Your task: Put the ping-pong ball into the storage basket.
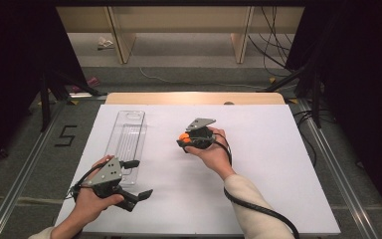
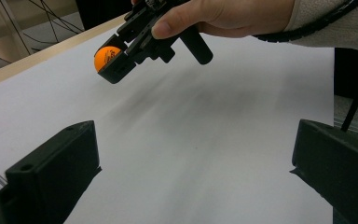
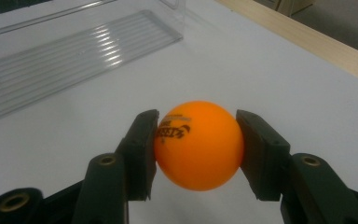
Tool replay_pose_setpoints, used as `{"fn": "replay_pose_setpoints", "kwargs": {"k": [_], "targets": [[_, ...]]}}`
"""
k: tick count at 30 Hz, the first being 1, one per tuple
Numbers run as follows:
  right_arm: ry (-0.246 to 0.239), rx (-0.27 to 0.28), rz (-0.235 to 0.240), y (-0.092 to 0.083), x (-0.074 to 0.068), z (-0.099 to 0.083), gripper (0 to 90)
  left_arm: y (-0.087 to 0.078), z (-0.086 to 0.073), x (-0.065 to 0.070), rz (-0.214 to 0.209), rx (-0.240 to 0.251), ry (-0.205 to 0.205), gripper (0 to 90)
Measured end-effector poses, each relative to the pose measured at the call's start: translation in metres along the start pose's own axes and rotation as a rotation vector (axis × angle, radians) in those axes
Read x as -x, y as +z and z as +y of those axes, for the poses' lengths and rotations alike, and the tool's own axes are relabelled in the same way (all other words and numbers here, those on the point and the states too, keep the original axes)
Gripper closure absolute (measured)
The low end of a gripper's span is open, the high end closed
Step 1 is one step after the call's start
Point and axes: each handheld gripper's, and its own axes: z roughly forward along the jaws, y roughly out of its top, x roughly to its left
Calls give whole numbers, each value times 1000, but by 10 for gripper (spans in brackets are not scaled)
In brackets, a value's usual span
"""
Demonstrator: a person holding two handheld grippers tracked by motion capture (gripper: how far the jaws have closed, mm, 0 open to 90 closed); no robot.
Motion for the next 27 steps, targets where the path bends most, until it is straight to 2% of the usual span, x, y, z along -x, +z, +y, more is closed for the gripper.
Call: {"fn": "replay_pose_setpoints", "kwargs": {"k": [27], "targets": [[-7, 23, 29, -5, -15, 14, 516, 0, 0, 1, 0, 1, 2, 2]]}}
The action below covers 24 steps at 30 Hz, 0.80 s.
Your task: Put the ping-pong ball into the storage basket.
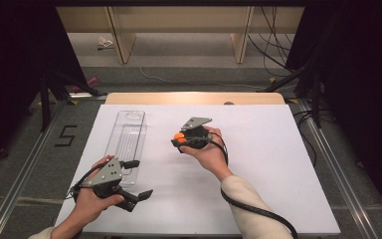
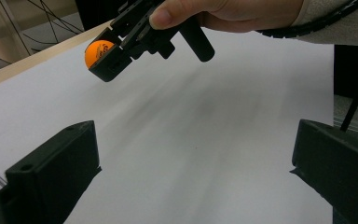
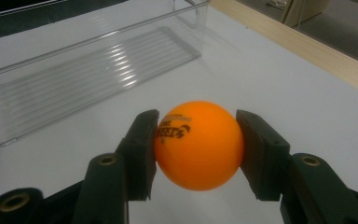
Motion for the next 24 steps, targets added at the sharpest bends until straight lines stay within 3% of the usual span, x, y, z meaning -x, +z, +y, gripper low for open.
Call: {"fn": "replay_pose_setpoints", "kwargs": {"k": [24], "targets": [[4, 21, 23, 4, -9, 13, 516, 0, 0, 0, -2, 0, -1, 2]]}}
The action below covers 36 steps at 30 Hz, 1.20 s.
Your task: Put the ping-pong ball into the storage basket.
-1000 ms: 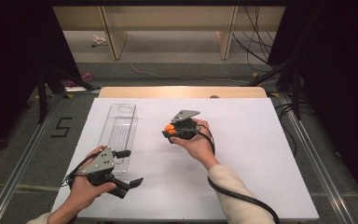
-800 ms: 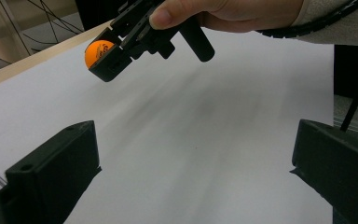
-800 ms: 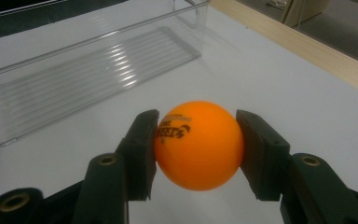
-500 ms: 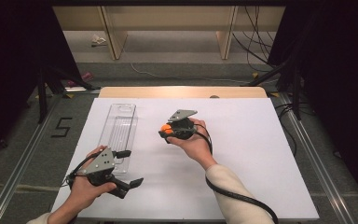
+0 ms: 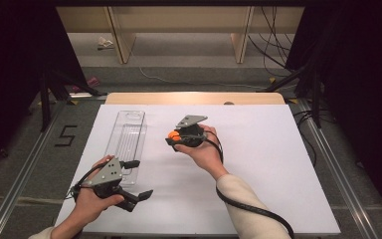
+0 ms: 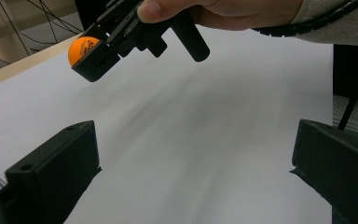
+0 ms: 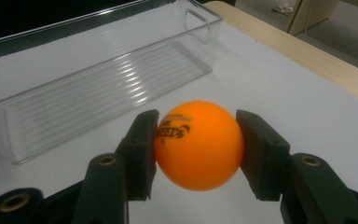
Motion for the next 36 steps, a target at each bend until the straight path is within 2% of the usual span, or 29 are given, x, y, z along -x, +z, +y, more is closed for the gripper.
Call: {"fn": "replay_pose_setpoints", "kwargs": {"k": [36], "targets": [[-6, 16, 15, 9, -7, 16, 516, 0, 0, 1, -2, -1, 8, 2]]}}
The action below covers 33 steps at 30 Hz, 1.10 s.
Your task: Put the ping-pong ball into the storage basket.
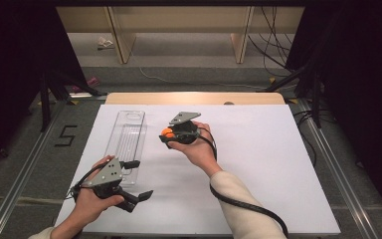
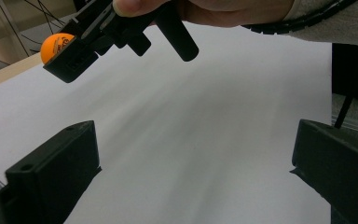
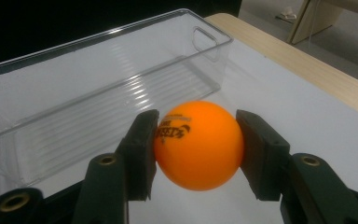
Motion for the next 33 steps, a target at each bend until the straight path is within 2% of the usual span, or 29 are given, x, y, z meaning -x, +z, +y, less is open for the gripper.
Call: {"fn": "replay_pose_setpoints", "kwargs": {"k": [33], "targets": [[-8, -3, 10, 8, -6, 8, 517, 0, 0, 0, 0, 1, 2, 3]]}}
